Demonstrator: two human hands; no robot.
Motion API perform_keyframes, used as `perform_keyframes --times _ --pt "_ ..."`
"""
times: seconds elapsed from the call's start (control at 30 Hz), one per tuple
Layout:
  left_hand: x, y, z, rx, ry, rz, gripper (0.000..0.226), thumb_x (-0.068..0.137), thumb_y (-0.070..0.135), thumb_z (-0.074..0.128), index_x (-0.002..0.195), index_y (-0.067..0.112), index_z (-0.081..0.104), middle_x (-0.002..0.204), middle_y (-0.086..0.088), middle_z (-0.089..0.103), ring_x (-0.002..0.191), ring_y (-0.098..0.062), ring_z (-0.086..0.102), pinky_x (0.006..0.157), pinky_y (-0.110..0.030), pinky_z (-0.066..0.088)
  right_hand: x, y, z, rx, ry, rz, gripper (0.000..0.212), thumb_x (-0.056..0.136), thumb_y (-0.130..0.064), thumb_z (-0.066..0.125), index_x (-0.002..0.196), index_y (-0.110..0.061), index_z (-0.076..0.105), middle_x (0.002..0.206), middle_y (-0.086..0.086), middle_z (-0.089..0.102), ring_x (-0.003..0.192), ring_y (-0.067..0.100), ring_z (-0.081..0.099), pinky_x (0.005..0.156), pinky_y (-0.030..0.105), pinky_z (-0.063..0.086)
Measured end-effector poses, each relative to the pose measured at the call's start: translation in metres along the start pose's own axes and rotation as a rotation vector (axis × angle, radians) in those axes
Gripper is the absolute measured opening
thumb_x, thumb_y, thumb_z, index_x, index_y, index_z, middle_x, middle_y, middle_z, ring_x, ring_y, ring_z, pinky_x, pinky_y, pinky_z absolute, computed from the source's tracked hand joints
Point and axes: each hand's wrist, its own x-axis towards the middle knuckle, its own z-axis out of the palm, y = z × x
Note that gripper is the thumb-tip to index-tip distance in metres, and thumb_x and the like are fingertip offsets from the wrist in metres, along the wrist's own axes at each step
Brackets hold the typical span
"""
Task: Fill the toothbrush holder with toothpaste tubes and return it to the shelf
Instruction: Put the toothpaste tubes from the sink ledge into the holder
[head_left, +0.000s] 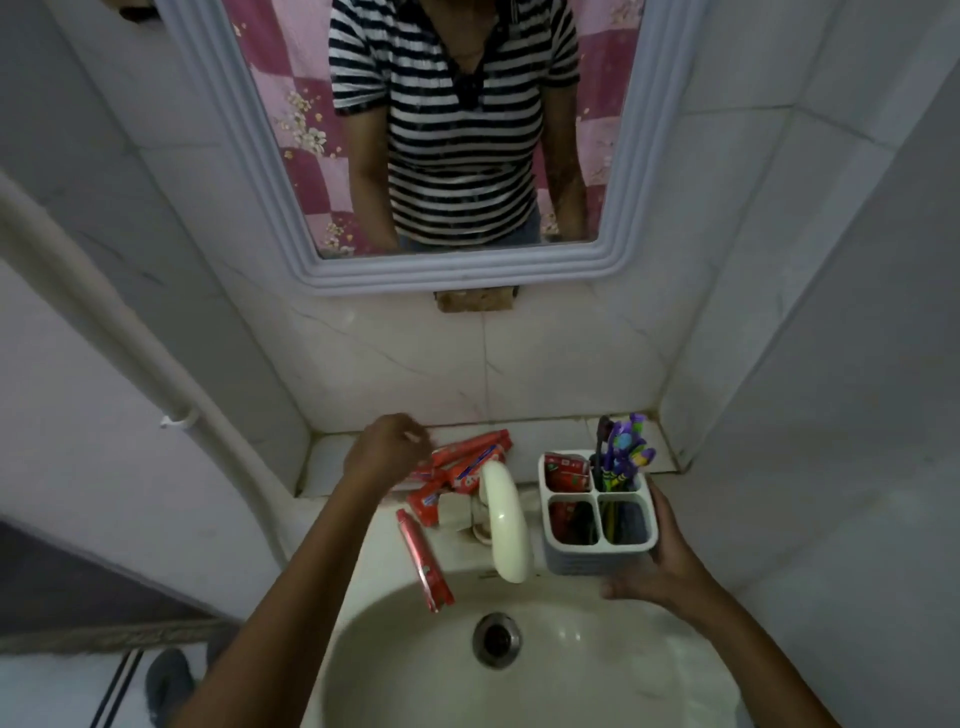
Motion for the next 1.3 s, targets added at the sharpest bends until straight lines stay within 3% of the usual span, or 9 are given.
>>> perform_keyframes --times 0.1,0.17,0.3,0.5,0.67,0.77,0.87,1.17,1.3 --pt "-0.012 -0.051 0.017 0.21 -0.069 -0.154 0.021 0.078 0.036 0.07 0.088 0.017 0.066 0.069 0.001 0.068 0.058 -0.015 0.067 0.054 -0.025 0.052 0.005 0.004 0.01 0.038 0.07 -0.022 0.137 0.04 0.0 0.096 0.148 -0.014 0.012 0.141 -0.002 0.04 0.114 -0.01 0.056 0.076 0.012 0.056" --pt "-0.019 -0.074 0.036 0.29 -0.07 -0.224 0.033 0.08 0.044 0.065 0.093 0.014 0.065 0.071 0.002 0.069 0.058 -0.015 0.069 0.06 -0.027 0.058 0.01 0.005 0.014 0.06 0.1 -0.044 0.128 0.043 0.003 0.095 0.144 -0.012 0.019 0.134 0.001 0.047 0.108 -0.011 0.059 0.074 0.011 0.056" --pt "-0.022 -0.09 0.061 0.25 -0.022 -0.254 0.035 0.079 0.047 0.062 0.084 0.012 0.064 0.08 -0.005 0.073 0.069 -0.022 0.072 0.068 -0.032 0.061 0.016 0.001 0.016 0.059 0.148 -0.025 0.135 0.031 -0.043 0.098 0.141 -0.008 0.029 0.127 -0.01 0.058 0.114 -0.006 0.058 0.086 0.01 0.052" --pt "-0.013 -0.09 0.065 0.101 -0.052 -0.298 0.024 0.069 0.034 0.065 0.073 0.011 0.068 0.063 -0.003 0.071 0.059 -0.019 0.071 0.069 -0.035 0.063 0.02 0.005 0.01 -0.02 0.141 -0.023 0.126 0.031 -0.026 0.097 0.139 -0.012 0.033 0.124 -0.022 0.062 0.113 -0.004 0.059 0.085 0.011 0.053" --pt "-0.018 -0.091 0.063 0.201 0.113 -0.212 0.035 0.08 0.043 0.06 0.09 0.009 0.066 0.083 -0.003 0.068 0.078 -0.022 0.066 0.07 -0.03 0.051 0.024 0.008 0.009 -0.064 0.165 -0.061 0.114 0.037 -0.003 0.093 0.136 -0.017 0.038 0.128 -0.003 0.058 0.112 -0.001 0.061 0.086 0.014 0.054" --pt "-0.016 -0.09 0.065 0.156 0.148 -0.15 0.04 0.081 0.047 0.062 0.106 0.016 0.061 0.098 -0.003 0.067 0.089 -0.023 0.065 0.073 -0.031 0.049 0.025 0.007 0.011 -0.046 0.171 -0.054 0.117 0.034 -0.016 0.097 0.136 -0.017 0.038 0.124 -0.01 0.062 0.113 0.0 0.061 0.086 0.014 0.055" --pt "-0.01 -0.085 0.063 0.038 0.109 -0.086 0.036 0.078 0.051 0.065 0.097 0.02 0.061 0.09 0.003 0.065 0.08 -0.016 0.06 0.074 -0.031 0.05 0.023 0.009 0.012 -0.048 0.178 -0.05 0.117 0.037 -0.02 0.097 0.137 -0.014 0.038 0.128 -0.003 0.06 0.115 0.005 0.061 0.087 0.016 0.054" --pt "0.002 -0.075 0.075 0.223 0.209 -0.062 0.022 0.081 0.036 0.06 0.088 0.018 0.071 0.084 -0.001 0.073 0.076 -0.022 0.069 0.074 -0.038 0.059 0.022 0.005 0.015 -0.041 0.178 -0.033 0.11 0.039 -0.027 0.099 0.131 -0.034 0.039 0.123 -0.028 0.061 0.115 -0.002 0.059 0.087 0.011 0.051" --pt "0.007 -0.07 0.069 0.143 0.223 -0.07 0.03 0.078 0.046 0.064 0.09 0.019 0.066 0.084 -0.003 0.072 0.077 -0.025 0.068 0.075 -0.04 0.058 0.022 0.005 0.017 -0.017 0.205 -0.032 0.114 0.036 -0.03 0.099 0.131 -0.031 0.036 0.127 -0.013 0.058 0.114 -0.006 0.058 0.087 0.009 0.05"
